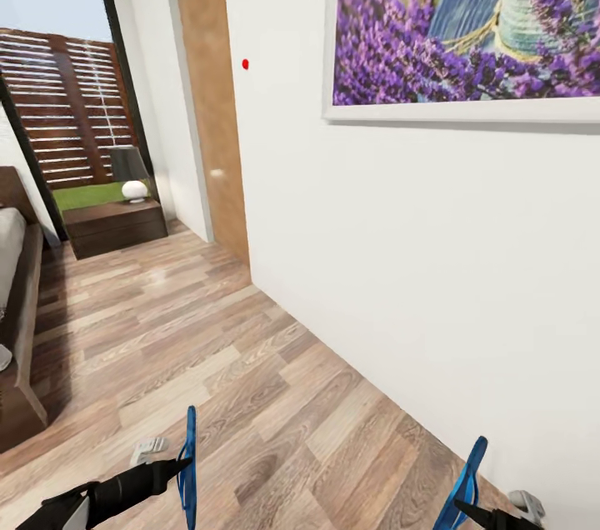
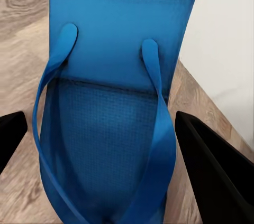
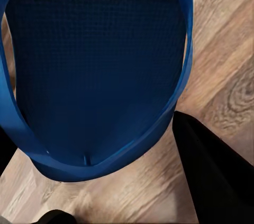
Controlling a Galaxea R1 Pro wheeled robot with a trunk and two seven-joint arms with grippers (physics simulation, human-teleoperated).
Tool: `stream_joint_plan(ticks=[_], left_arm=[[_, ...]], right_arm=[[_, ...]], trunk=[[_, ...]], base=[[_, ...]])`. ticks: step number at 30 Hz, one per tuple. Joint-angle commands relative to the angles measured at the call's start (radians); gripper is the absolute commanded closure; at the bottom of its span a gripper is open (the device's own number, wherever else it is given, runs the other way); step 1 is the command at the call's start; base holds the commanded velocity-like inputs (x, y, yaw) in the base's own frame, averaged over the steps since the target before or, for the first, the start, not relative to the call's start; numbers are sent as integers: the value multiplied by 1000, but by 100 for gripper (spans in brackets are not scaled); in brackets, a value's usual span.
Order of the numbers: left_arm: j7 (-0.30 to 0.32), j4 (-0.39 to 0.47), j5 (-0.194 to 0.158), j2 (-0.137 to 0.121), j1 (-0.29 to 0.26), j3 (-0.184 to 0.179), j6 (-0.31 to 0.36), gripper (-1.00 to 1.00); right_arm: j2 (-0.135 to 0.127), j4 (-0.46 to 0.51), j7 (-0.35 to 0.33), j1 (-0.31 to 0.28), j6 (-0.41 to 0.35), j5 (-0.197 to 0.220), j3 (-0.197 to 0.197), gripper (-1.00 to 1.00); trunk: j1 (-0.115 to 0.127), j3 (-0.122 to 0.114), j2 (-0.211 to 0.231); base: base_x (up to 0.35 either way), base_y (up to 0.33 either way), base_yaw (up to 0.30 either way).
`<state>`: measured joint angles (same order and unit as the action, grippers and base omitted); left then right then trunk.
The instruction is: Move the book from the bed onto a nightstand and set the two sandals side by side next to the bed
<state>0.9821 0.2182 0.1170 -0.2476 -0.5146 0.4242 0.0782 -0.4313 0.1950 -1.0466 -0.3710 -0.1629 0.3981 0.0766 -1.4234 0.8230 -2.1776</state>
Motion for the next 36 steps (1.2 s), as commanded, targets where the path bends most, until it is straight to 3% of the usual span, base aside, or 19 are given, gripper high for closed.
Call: stream_joint_plan(ticks=[1, 36], left_arm=[[6, 1, 9, 1, -1, 10, 7, 100], [6, 1, 9, 9, -1, 10, 6, 100]], right_arm=[[0, 0, -4, 0, -10, -1, 9, 100], [1, 1, -4, 0, -10, -1, 9, 100]], trunk=[[0, 1, 0], [0, 1, 0]], base=[[266, 0, 235], [261, -5, 280]])
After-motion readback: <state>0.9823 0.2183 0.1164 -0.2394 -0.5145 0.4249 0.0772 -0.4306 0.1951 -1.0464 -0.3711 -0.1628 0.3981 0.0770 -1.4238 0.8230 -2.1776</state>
